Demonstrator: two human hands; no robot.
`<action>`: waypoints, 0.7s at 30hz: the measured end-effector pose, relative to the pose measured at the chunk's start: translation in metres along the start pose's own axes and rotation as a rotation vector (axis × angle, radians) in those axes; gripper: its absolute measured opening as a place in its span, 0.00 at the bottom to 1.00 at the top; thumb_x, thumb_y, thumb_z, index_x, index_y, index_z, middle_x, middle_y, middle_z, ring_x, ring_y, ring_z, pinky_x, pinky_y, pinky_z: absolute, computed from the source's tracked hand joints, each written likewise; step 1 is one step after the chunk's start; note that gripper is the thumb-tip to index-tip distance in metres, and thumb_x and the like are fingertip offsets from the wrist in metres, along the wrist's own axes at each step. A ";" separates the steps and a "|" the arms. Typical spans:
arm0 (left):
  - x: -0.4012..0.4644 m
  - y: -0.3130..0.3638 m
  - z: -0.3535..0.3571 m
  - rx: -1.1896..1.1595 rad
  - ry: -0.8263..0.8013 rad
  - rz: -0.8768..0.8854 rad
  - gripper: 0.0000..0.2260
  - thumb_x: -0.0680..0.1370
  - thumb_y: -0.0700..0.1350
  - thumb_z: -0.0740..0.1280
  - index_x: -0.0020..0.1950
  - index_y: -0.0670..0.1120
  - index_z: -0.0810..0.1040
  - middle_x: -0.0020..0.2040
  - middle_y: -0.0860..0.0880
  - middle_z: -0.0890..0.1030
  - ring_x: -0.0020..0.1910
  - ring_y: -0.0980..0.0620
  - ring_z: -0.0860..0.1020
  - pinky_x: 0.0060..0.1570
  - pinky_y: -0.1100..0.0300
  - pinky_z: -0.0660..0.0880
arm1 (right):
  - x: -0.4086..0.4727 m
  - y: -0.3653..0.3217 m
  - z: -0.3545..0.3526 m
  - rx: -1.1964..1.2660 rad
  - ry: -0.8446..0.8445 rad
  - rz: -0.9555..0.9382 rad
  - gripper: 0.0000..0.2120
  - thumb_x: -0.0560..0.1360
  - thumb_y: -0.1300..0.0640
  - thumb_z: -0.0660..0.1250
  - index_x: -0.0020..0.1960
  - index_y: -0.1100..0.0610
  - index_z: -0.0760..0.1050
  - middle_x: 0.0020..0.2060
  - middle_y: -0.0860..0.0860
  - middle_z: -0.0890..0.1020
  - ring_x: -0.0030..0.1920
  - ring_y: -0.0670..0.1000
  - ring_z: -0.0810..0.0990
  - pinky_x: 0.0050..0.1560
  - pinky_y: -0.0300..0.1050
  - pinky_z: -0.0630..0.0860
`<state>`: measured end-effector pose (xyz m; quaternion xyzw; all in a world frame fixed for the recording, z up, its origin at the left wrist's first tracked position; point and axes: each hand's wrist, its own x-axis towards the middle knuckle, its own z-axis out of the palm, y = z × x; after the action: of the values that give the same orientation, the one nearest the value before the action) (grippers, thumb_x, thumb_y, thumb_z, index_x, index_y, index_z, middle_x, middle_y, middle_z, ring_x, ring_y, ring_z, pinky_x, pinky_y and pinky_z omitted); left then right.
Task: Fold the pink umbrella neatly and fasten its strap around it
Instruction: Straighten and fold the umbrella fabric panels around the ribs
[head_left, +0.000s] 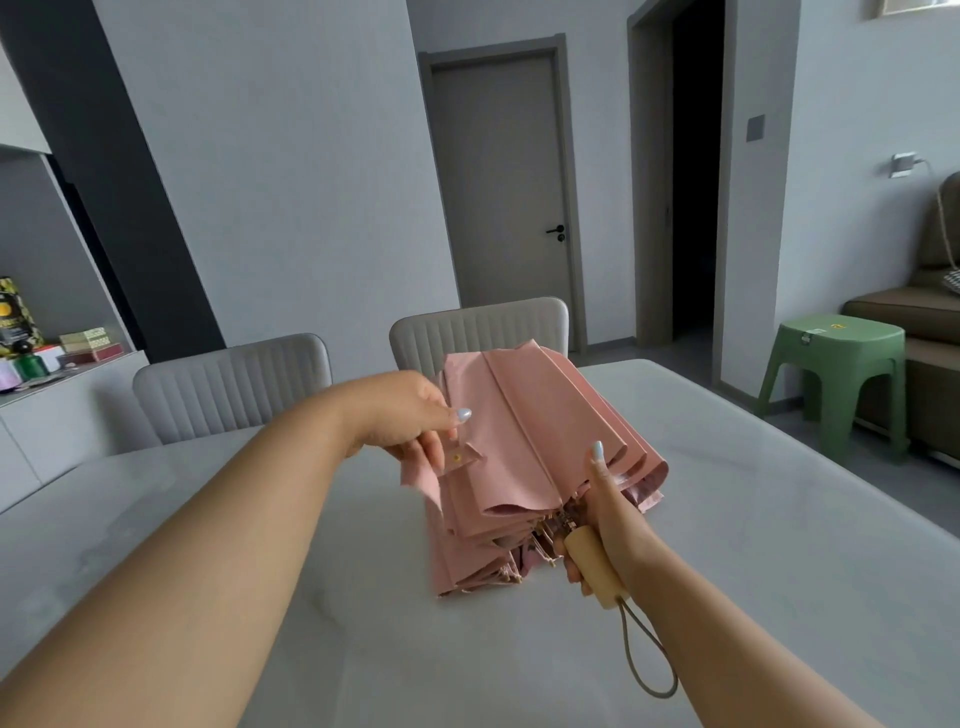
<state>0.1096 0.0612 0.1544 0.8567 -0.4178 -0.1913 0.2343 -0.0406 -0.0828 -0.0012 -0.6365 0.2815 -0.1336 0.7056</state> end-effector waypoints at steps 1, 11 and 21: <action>0.005 -0.002 0.006 0.004 0.140 -0.019 0.16 0.81 0.53 0.64 0.43 0.41 0.76 0.36 0.42 0.81 0.30 0.49 0.75 0.37 0.59 0.73 | -0.001 0.000 0.001 -0.008 0.009 -0.008 0.46 0.59 0.20 0.45 0.47 0.60 0.74 0.29 0.57 0.79 0.28 0.57 0.76 0.31 0.45 0.74; 0.045 -0.016 0.076 -0.047 0.599 -0.247 0.18 0.75 0.54 0.69 0.55 0.41 0.77 0.50 0.44 0.81 0.50 0.41 0.80 0.43 0.54 0.74 | -0.018 -0.009 0.011 -0.040 0.076 -0.126 0.20 0.79 0.37 0.55 0.50 0.54 0.70 0.29 0.56 0.78 0.25 0.55 0.76 0.29 0.45 0.74; 0.046 -0.023 0.099 -0.921 0.409 -0.254 0.54 0.55 0.72 0.75 0.72 0.43 0.66 0.64 0.45 0.77 0.60 0.42 0.78 0.62 0.45 0.75 | -0.024 -0.018 0.008 0.087 0.060 -0.169 0.20 0.82 0.44 0.57 0.46 0.62 0.72 0.31 0.59 0.78 0.24 0.55 0.75 0.26 0.44 0.73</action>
<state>0.0990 0.0125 0.0539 0.7286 -0.1287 -0.2107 0.6388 -0.0520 -0.0660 0.0216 -0.6223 0.2419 -0.2237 0.7101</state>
